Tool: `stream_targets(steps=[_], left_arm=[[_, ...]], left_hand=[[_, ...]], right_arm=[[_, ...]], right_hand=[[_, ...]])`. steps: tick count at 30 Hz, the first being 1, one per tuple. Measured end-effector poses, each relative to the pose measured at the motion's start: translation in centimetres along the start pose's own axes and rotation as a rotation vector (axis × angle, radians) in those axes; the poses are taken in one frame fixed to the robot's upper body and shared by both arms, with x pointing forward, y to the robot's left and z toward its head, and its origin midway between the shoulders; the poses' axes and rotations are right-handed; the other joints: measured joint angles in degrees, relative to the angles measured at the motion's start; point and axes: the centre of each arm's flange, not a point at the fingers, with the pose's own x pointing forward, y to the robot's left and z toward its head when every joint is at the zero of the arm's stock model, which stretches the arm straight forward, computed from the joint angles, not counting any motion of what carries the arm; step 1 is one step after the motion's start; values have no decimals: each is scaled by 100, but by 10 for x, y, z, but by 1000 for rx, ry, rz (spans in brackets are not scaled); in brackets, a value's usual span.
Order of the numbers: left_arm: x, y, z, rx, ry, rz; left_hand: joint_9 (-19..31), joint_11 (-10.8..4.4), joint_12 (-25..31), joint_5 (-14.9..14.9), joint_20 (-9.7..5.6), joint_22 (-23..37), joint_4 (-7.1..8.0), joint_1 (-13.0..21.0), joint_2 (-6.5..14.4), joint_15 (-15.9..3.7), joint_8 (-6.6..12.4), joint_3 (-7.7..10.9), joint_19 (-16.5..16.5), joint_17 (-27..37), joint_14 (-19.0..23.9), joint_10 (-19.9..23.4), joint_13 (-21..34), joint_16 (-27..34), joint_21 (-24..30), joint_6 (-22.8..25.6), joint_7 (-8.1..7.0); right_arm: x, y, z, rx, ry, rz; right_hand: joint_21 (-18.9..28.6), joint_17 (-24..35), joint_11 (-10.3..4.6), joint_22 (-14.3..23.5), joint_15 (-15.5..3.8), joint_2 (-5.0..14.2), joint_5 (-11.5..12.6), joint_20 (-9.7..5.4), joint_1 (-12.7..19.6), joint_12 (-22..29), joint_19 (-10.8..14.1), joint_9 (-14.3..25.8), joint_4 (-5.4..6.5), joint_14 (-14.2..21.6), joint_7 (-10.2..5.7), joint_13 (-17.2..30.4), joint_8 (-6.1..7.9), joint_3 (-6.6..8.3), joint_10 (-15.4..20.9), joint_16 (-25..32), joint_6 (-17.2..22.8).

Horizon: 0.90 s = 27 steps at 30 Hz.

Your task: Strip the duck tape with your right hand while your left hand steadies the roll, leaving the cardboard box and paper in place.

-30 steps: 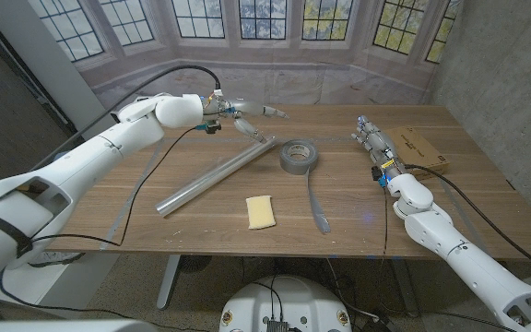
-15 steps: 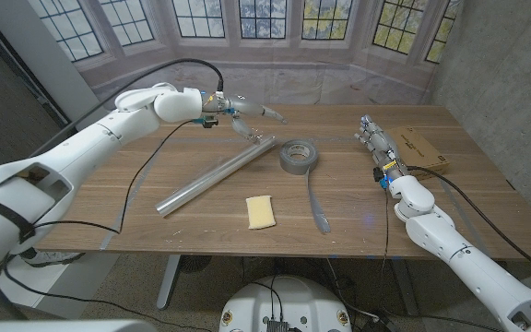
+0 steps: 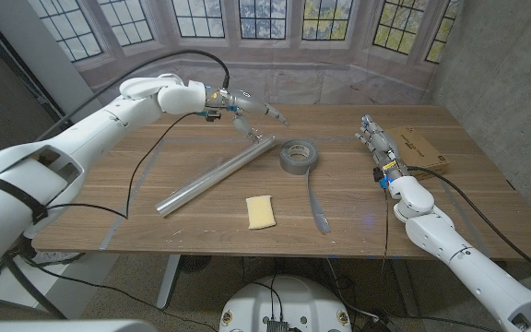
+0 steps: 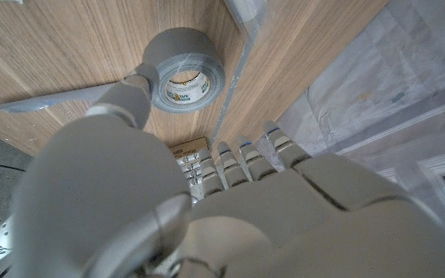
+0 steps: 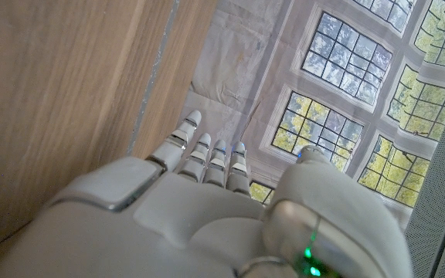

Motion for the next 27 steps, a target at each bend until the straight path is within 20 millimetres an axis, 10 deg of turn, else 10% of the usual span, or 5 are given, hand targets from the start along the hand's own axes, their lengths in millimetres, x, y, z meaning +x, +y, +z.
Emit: stream_targets(steps=[27], left_arm=[[21, 6, -8, 120, -85, -119]], left_hand=[[-1, -163, 87, 0, -54, 53, 8, 467, -467, -20, 0, -135, -130, 1, 287, 430, -28, 0, 87, 267, -1]], right_arm=[[-7, -6, 4, -20, 16, -21]], right_hand=[[0, 1, -54, 0, 31, -6, 23, 0, 7, 0, 0, 0, -45, 30, -31, 0, 0, 5, 54, 0, 30]])
